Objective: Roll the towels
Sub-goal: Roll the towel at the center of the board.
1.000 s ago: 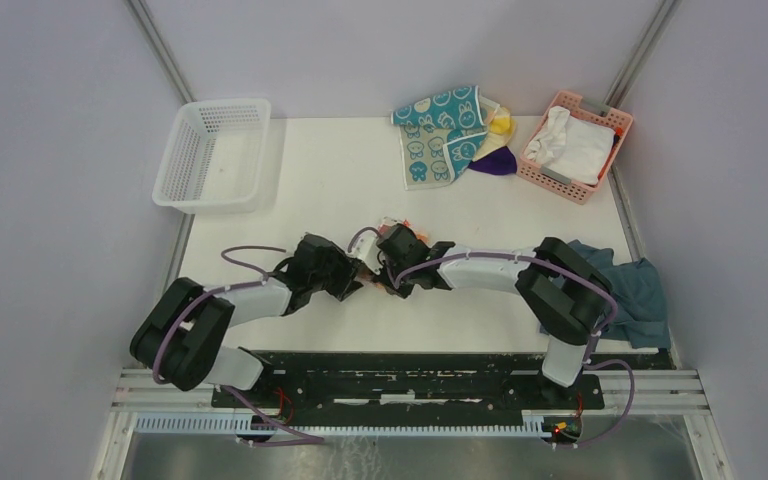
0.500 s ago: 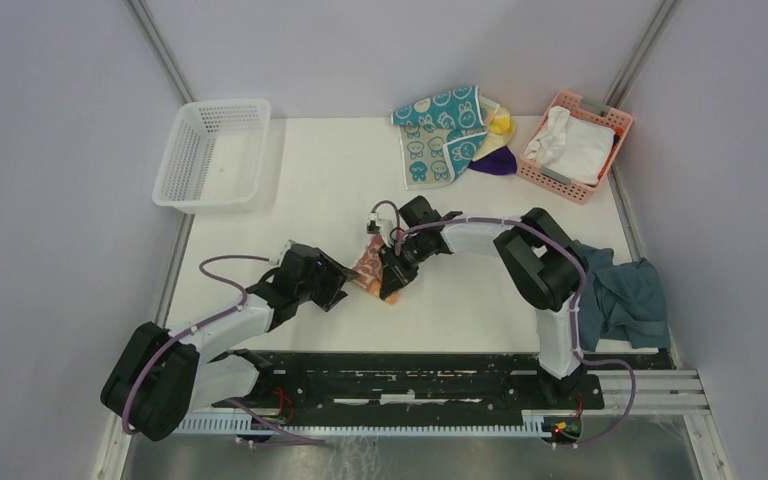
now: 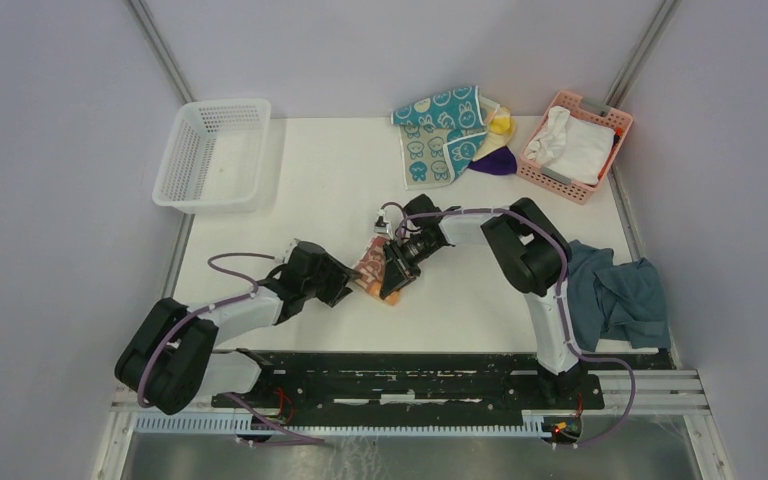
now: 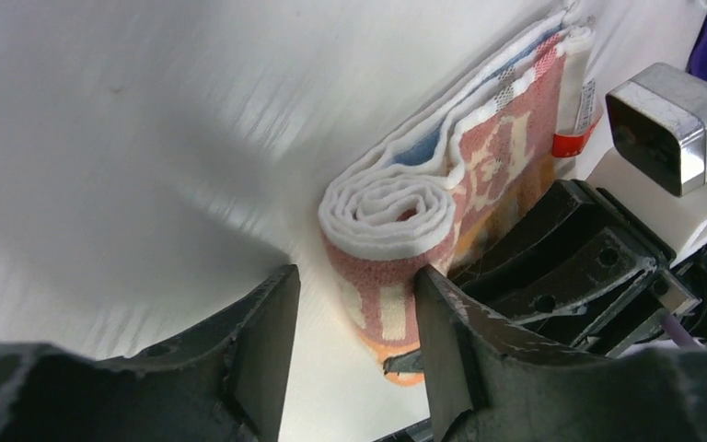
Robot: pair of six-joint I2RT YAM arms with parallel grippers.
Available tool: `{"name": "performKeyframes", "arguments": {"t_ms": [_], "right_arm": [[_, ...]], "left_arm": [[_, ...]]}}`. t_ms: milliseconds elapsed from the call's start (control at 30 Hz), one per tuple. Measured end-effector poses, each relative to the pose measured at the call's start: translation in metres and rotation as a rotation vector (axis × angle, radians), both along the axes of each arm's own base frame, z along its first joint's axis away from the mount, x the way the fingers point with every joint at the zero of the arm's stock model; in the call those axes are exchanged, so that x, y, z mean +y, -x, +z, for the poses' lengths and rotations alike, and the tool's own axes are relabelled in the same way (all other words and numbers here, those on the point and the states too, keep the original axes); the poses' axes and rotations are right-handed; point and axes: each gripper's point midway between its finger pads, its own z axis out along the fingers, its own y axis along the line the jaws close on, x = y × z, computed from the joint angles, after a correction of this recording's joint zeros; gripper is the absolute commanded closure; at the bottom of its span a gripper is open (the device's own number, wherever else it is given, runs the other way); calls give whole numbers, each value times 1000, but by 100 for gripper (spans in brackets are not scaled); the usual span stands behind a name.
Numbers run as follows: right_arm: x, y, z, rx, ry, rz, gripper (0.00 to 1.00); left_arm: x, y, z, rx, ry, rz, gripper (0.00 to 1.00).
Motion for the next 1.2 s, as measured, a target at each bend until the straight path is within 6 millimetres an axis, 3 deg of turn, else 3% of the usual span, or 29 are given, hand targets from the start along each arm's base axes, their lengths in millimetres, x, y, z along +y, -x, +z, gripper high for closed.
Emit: {"name": "performKeyframes", "arguments": {"t_ms": [300,467,567,767,933,1200], "right_arm": [[-7,-3,7,-79,36,-21,54],[-23,-8,25,-280,108,-59,49],[-31,-18,48,-461,143,-87,48],[-20,-14,78,-772,179,-35,48],[-5,4,71,-924,240,63,49],[-5,5,40,-1028,368,145,51]], "left_arm": [[-9,-14,-5,-7,7,-3,52],[-10,-17,-6,-15,12,-3,52],[-12,-18,-6,-18,18,-6,52],[-14,-20,-5,-17,23,-11,50],[-15,-20,-5,-17,24,-12,50],[-16,-21,-5,-18,28,-15,49]]}}
